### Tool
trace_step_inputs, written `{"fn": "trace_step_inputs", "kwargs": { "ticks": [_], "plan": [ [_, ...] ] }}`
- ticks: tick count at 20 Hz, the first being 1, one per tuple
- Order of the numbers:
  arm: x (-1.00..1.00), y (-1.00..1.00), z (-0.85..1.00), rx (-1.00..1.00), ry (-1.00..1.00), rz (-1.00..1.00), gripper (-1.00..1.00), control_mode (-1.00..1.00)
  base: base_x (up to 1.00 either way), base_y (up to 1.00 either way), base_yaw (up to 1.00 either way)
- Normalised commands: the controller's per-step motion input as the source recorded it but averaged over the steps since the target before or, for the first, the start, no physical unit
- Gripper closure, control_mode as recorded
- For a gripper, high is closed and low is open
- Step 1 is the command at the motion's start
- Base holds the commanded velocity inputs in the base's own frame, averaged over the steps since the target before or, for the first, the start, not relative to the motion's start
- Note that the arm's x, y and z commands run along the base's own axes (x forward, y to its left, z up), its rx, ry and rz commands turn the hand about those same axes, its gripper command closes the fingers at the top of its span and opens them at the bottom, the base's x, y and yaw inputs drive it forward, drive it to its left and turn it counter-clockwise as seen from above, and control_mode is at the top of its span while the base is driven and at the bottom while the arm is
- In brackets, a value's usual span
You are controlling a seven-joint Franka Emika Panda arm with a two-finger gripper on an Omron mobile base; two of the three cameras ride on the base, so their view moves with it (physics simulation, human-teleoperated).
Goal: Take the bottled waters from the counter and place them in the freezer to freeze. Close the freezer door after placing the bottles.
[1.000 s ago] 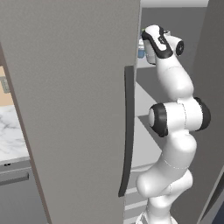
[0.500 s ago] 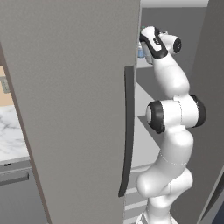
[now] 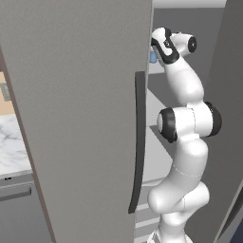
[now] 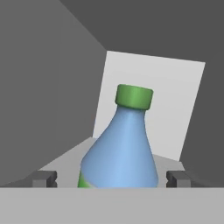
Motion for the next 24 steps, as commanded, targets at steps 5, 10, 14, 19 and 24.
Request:
{"fn": "trace_step_inputs", "kwargs": {
  "ticks": [5, 10, 14, 19, 24],
  "plan": [
    [0.00, 0.00, 0.00, 0.00, 0.00, 0.00, -1.00, -1.00, 0.00, 0.00, 0.00],
    [-0.11, 0.00, 0.00, 0.00, 0.00, 0.00, -1.00, -1.00, 0.00, 0.00, 0.00],
    [-0.27, 0.00, 0.00, 0.00, 0.00, 0.00, -1.00, -1.00, 0.00, 0.00, 0.00],
    [-0.40, 0.00, 0.00, 0.00, -0.03, 0.00, -1.00, -1.00, 0.00, 0.00, 0.00],
    [-0.49, 0.00, 0.01, 0.00, -0.02, -0.01, -1.00, -1.00, 0.00, 0.00, 0.00]
  ]
}}
